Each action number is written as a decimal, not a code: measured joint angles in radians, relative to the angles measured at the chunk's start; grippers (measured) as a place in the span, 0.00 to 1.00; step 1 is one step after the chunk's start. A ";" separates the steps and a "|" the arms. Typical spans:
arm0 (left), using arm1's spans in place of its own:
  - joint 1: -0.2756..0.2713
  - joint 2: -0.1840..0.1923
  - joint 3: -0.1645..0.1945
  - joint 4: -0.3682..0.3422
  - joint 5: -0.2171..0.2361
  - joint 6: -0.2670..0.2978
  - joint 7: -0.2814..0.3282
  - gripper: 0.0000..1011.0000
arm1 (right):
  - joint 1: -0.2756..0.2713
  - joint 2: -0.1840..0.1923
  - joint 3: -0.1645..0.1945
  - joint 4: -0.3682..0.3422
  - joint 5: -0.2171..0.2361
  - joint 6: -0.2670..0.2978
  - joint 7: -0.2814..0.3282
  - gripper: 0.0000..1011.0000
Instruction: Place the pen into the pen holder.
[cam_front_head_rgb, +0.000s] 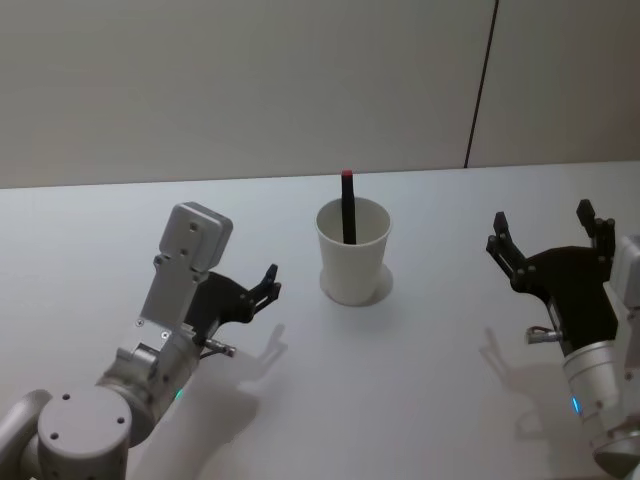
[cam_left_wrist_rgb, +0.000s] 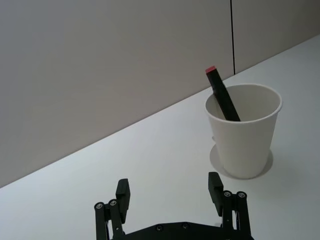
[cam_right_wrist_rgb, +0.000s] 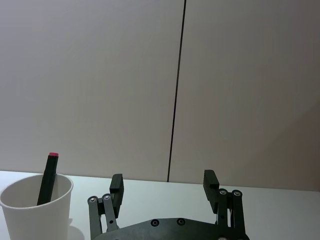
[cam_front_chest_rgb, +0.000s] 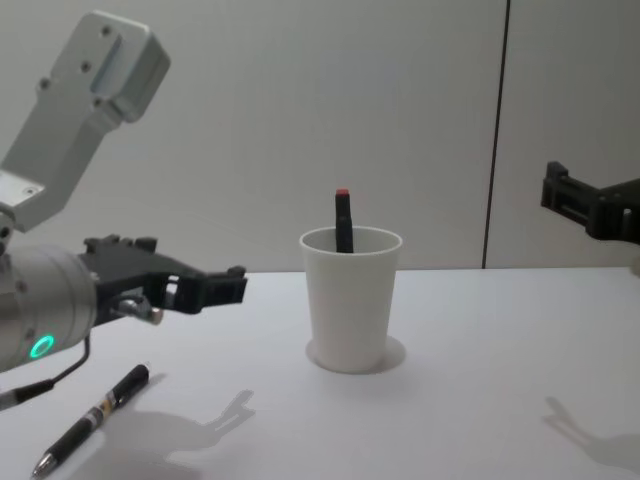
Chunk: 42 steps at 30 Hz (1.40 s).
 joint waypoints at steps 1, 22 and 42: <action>0.000 0.003 -0.005 0.000 -0.008 0.016 0.000 0.99 | 0.000 0.000 0.000 0.000 0.000 0.000 0.000 0.99; -0.023 0.029 -0.068 0.036 -0.112 0.185 -0.048 0.99 | -0.002 0.000 0.000 -0.001 0.000 0.000 -0.001 0.99; -0.066 0.033 -0.111 0.099 -0.202 0.267 -0.138 0.99 | -0.002 0.000 0.000 -0.001 0.000 0.000 -0.001 0.99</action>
